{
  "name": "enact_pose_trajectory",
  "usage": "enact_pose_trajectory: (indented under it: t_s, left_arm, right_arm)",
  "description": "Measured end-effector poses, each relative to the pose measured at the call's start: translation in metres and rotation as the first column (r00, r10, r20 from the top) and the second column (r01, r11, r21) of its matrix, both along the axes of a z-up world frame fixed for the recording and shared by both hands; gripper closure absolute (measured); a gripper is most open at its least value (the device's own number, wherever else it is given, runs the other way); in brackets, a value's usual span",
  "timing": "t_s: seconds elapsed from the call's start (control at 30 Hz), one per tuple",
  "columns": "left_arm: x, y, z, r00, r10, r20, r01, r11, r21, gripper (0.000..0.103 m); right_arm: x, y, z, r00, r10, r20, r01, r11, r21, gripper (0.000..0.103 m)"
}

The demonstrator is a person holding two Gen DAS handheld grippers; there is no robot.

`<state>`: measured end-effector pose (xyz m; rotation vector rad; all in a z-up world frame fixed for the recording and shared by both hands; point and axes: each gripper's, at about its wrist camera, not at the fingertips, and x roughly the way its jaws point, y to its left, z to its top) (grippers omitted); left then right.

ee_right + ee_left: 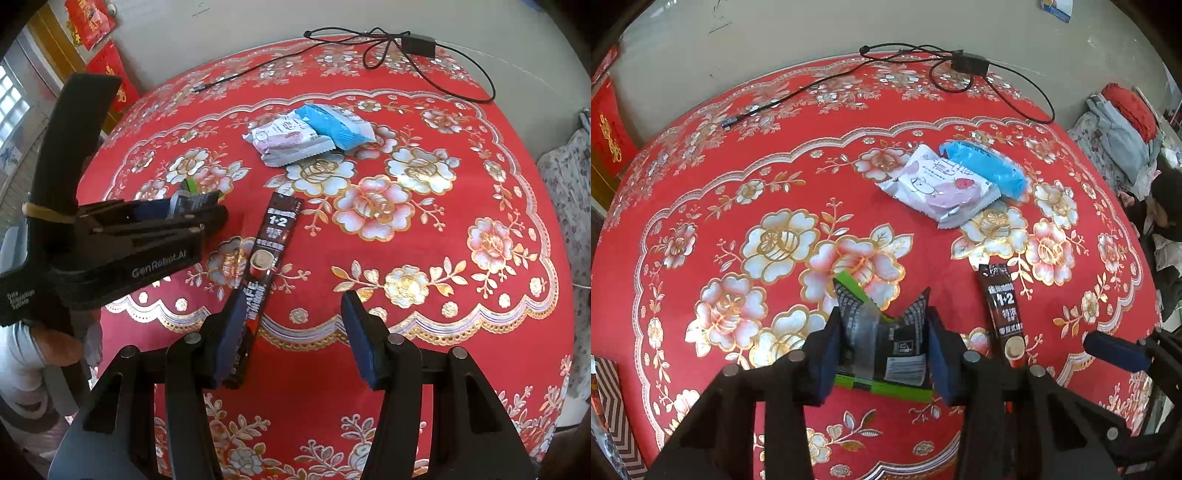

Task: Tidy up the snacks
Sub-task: 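Grasp the grey-green packet with the left tool while the right tool grasps the Nescafe stick, then lift the grey-green packet and Nescafe stick and carry them toward the white box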

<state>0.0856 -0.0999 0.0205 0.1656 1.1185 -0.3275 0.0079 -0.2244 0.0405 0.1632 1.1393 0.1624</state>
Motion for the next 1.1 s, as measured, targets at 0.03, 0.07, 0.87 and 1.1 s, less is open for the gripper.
enact_pose_trajectory:
  t_s: [0.03, 0.07, 0.87, 1.1]
  left_arm:
    - [-0.001, 0.002, 0.001, 1.000, 0.002, 0.004, -0.002, 1.000, 0.005, 0.061]
    - [-0.001, 0.004, 0.001, 1.000, 0.003, 0.007, -0.003, 1.000, 0.008, 0.062]
    - [-0.018, 0.066, 0.007, 0.999, 0.048, 0.002, -0.048, 0.999, -0.008, 0.062]
    - [-0.026, 0.082, 0.017, 0.999, 0.038, 0.018, -0.038, 0.999, -0.020, 0.062]
  right_arm:
    - [0.001, 0.002, 0.000, 1.000, 0.003, 0.001, -0.003, 1.000, 0.001, 0.050]
    - [0.002, 0.004, 0.000, 1.000, 0.008, 0.002, -0.008, 1.000, 0.002, 0.050]
    - [0.025, 0.055, -0.017, 0.996, 0.085, -0.041, -0.092, 0.968, -0.234, 0.074]
    - [0.015, 0.041, -0.014, 0.998, 0.031, -0.054, -0.037, 0.993, -0.115, 0.083]
